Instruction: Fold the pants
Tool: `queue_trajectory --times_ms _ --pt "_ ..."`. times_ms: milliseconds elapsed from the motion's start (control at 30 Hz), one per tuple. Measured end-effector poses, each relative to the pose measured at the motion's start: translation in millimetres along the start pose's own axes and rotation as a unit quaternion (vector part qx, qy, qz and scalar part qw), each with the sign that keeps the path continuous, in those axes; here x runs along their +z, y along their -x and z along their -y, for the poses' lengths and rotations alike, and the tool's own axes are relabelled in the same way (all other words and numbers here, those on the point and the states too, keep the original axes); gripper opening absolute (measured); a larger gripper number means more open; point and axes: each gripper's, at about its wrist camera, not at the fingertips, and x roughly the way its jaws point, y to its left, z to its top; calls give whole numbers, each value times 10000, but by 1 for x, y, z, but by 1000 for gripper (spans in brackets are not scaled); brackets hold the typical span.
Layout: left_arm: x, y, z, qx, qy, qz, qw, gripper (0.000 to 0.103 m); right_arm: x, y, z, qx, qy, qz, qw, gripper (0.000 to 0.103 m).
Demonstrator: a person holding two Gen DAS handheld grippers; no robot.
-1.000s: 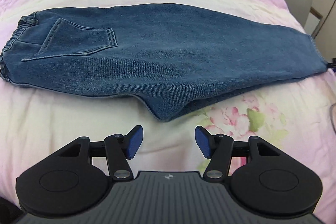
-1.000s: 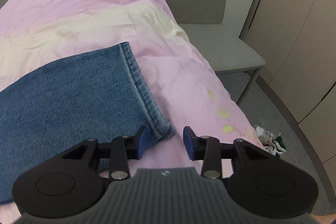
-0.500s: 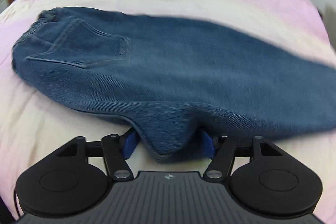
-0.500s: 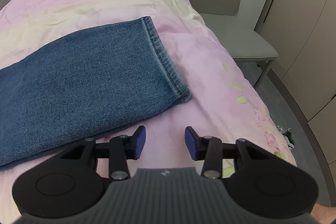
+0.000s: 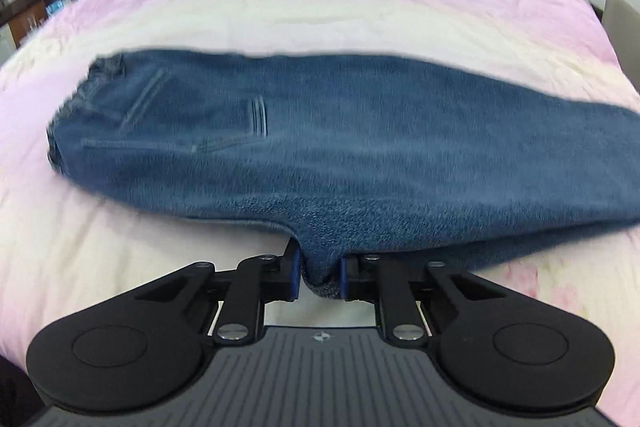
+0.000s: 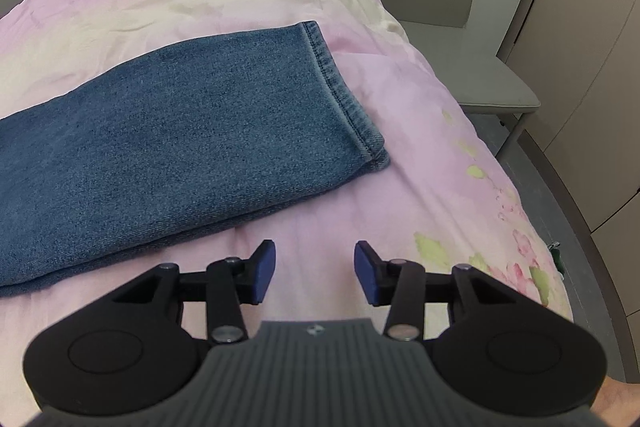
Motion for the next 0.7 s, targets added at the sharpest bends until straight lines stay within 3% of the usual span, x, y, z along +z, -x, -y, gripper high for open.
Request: queue_trajectory --times_ms 333,367,400,433,633,700 --pt "-7 -1 -8 -203 -176 -562 9981 23 3 15 31 -46 -513 41 9987 41" --pt "-8 -1 -9 -225 -176 -688 9972 21 3 16 34 -35 -589 36 9983 41" --pt "-9 -1 -9 -151 -192 -840 9962 6 3 16 36 -14 -662 29 9978 41" --pt "-9 0 -10 -66 -241 -894 9957 2 2 16 37 20 -710 19 9975 41" --pt "9 41 -10 -333 -510 -477 9970 6 4 8 41 570 -1138 88 9918 42" --pt "26 49 -1 -605 -585 -369 9958 8 7 1 43 759 -1349 76 9879 45"
